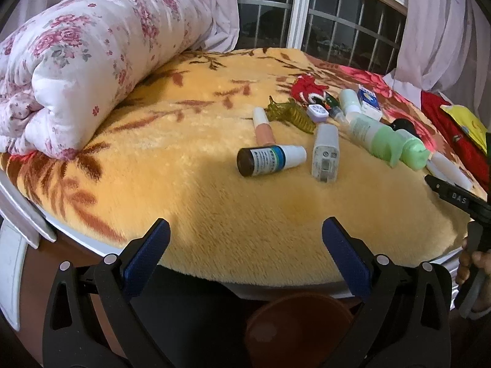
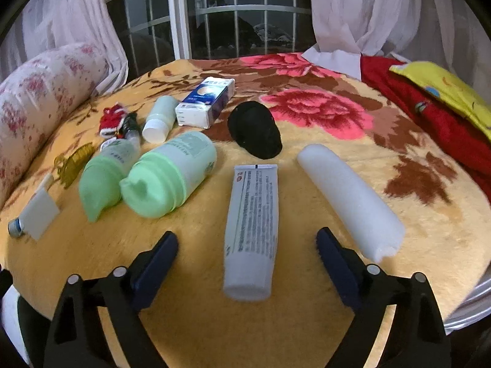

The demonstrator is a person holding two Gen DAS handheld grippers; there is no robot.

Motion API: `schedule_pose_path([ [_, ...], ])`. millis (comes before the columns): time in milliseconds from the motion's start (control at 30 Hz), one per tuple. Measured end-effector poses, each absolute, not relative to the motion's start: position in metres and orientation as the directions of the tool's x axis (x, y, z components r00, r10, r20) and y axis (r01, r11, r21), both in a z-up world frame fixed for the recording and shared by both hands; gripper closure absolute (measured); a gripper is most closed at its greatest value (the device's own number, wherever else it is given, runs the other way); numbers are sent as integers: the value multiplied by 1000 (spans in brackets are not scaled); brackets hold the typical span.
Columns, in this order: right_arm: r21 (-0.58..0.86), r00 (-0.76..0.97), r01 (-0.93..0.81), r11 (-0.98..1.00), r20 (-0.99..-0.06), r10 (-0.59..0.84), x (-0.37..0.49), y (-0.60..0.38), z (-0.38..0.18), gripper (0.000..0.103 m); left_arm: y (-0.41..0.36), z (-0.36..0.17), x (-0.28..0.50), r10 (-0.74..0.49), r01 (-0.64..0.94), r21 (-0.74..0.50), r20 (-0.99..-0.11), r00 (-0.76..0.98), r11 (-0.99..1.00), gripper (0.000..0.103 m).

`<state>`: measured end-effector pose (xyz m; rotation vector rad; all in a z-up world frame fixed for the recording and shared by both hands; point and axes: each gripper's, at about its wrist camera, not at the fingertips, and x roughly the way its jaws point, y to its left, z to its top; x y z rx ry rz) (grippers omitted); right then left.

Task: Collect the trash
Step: 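Grasp the white squeeze tube with the right gripper, then grasp the dark eye-drop bottle with the left gripper while the right holds the tube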

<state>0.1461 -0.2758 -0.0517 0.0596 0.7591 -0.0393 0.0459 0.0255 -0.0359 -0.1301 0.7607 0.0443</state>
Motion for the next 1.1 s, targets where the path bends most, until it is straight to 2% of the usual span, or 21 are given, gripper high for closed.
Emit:
schedule_pose_path([
  [67, 21, 734, 79, 997, -677, -44, 147, -276, -54, 39, 27, -35, 44, -5, -91, -106, -682, 731, 990, 6],
  [133, 2, 741, 78, 997, -669, -57, 147, -275, -57, 41, 28, -34, 43, -2, -94, -104, -676, 737, 990, 6],
  [167, -11, 746, 78, 997, -663, -66, 145, -274, -57, 46, 28, -34, 42, -1, -93, -103, -675, 738, 990, 6],
  [267, -42, 762, 73, 996, -642, -83, 141, -270, -56, 73, 29, -34, 42, 0, -88, -98, -669, 744, 991, 6],
  [600, 82, 796, 51, 995, -605, 9, 123, -281, -45, 73, 38, -27, 60, -17, -24, -58, -616, 788, 998, 6],
  [833, 100, 801, 49, 994, -598, 21, 115, -281, -42, 73, 24, -35, 91, -50, 124, 73, -633, 773, 990, 6],
  [933, 91, 799, 48, 995, -601, 17, 115, -279, -44, 73, 11, -41, 104, -42, 187, 168, -625, 780, 968, 6],
  [1000, 88, 795, 51, 995, -607, 13, 116, -277, -46, 73, 8, -45, 115, -35, 194, 184, -633, 773, 964, 9],
  [1033, 86, 794, 53, 995, -608, 10, 116, -276, -47, 73, 9, -46, 119, -54, 202, 165, -632, 773, 965, 12],
  [1067, 83, 794, 55, 995, -608, 6, 116, -276, -47, 73, 10, -47, 121, -74, 209, 141, -634, 770, 968, 32],
  [1100, 78, 794, 57, 995, -608, 3, 117, -275, -47, 73, 11, -49, 124, -111, 233, 102, -653, 749, 967, 42],
])
